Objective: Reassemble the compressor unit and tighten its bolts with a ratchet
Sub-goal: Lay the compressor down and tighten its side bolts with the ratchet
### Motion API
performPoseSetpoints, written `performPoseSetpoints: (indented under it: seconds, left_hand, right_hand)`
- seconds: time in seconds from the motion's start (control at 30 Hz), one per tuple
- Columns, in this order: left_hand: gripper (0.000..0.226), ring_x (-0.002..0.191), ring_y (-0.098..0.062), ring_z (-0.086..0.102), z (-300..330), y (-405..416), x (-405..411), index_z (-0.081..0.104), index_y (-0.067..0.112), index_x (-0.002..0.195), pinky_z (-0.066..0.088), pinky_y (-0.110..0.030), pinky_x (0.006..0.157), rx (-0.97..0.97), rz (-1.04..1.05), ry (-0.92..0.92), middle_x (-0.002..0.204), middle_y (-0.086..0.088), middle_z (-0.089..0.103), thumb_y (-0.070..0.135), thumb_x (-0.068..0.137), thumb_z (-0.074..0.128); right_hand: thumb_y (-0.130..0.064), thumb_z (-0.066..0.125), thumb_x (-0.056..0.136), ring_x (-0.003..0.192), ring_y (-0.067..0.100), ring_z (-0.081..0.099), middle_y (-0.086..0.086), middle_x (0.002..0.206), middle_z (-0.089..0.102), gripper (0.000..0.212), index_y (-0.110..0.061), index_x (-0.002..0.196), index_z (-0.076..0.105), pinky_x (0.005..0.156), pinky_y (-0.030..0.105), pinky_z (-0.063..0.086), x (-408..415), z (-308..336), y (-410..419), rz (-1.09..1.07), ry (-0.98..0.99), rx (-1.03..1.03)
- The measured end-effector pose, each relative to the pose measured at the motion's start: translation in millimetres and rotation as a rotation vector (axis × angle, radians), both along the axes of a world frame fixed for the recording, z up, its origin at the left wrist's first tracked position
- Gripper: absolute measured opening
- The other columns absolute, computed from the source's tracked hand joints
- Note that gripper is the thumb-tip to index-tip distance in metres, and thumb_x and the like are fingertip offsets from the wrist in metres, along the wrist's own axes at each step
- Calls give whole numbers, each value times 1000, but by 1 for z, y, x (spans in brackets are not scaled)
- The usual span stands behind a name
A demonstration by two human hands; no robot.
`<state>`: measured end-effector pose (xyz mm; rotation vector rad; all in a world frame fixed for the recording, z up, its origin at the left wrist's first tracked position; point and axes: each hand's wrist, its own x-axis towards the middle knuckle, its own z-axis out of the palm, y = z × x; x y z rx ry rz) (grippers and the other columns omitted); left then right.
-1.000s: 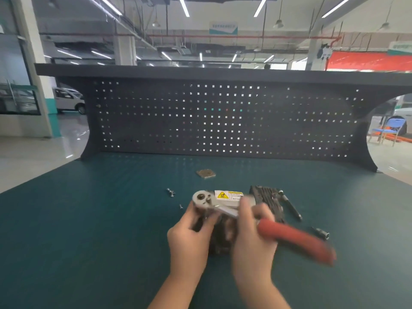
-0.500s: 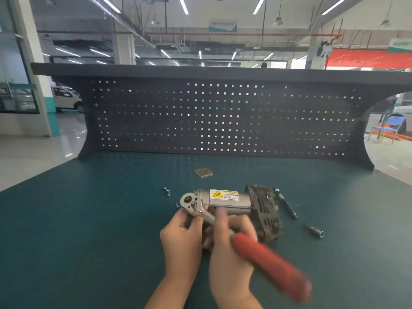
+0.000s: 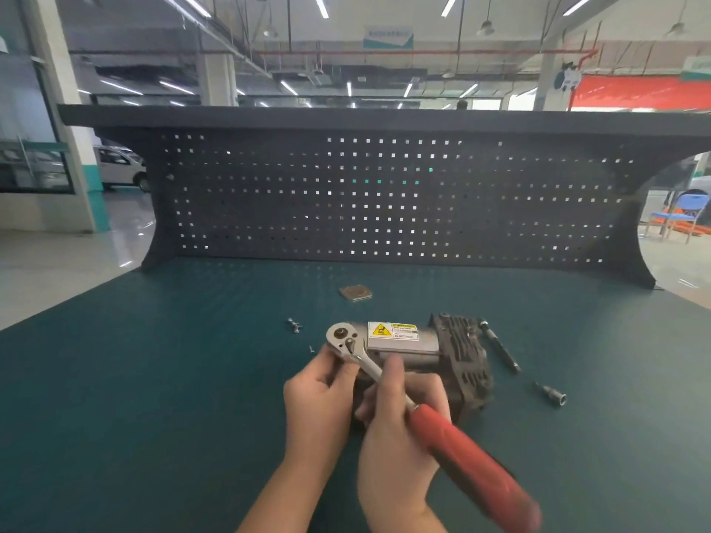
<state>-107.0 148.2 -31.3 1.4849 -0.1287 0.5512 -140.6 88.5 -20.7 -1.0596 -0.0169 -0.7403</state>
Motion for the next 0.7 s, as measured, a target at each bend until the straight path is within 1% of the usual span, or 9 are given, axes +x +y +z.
performPoseSetpoints:
  seconds: [0.07, 0.13, 0.23, 0.27, 0.37, 0.43, 0.53, 0.6, 0.7]
  left_hand:
    - [38, 60, 3, 63, 4, 8, 4, 75, 39, 83, 47, -14, 57, 84, -18, -18, 68, 14, 72, 4, 90, 62]
    - [36, 81, 2, 69, 10, 17, 6, 77, 42, 83, 51, -14, 73, 180, -79, -58, 84, 16, 76, 8, 89, 67]
    - [32, 96, 4, 68, 12, 21, 7, 72, 39, 93, 49, -13, 85, 313, -111, -115, 96, 21, 74, 8, 88, 69]
    - [31, 97, 4, 67, 11, 20, 7, 72, 37, 96, 48, -12, 85, 320, -102, -124, 97, 21, 74, 7, 88, 69]
    - [30, 90, 3, 69, 7, 16, 7, 75, 36, 89, 50, -11, 78, 242, -70, -100, 90, 18, 76, 7, 89, 67]
    - [38, 84, 2, 70, 3, 15, 7, 75, 41, 84, 51, -12, 74, 206, -42, -65, 84, 17, 75, 5, 91, 64]
    - [39, 80, 2, 69, -2, 11, 5, 69, 42, 91, 50, -12, 72, 190, 11, -81, 82, 17, 75, 4, 92, 62]
    - [34, 80, 1, 69, -3, 6, 4, 71, 40, 90, 50, -12, 71, 123, 23, -107, 83, 15, 75, 6, 90, 66]
    - [25, 74, 5, 66, -5, 4, 7, 74, 35, 86, 50, -13, 69, 146, 78, -174, 80, 17, 74, 12, 90, 68]
  right_hand:
    - [-50, 61, 74, 38, 15, 47, 6, 42, 52, 31, -25, 57, 53, 41, 23, 38, 5, 5, -11, 4, 35, -78]
    - [-40, 63, 79, 33, 12, 39, 0, 39, 46, 30, -24, 57, 50, 37, 19, 31, 24, 18, -36, 133, 115, -66]
    - [-14, 62, 90, 31, 6, 29, -2, 44, 40, 27, -14, 67, 49, 32, 16, 20, 52, 41, -66, 496, 315, 274]
    - [-11, 60, 91, 31, 5, 28, -2, 45, 39, 26, -12, 68, 48, 31, 16, 19, 54, 42, -68, 515, 331, 329]
    - [-13, 65, 88, 33, 8, 33, -2, 46, 41, 26, -19, 66, 52, 33, 17, 26, 30, 26, -44, 301, 208, 376]
    - [-23, 69, 81, 34, 13, 37, 3, 44, 43, 29, -28, 58, 51, 35, 19, 29, 4, 12, -23, 143, 98, 358]
    - [-27, 67, 80, 33, 17, 41, 9, 43, 49, 30, -27, 60, 46, 36, 21, 32, -5, 7, -6, 17, 124, 289]
    - [-21, 66, 87, 31, 16, 38, 6, 41, 46, 27, -13, 69, 47, 37, 21, 30, 4, 15, -13, 18, 151, 325]
    - [-14, 63, 89, 30, 10, 33, -2, 40, 41, 29, -10, 65, 46, 35, 16, 27, 36, 32, -37, 170, 284, 353]
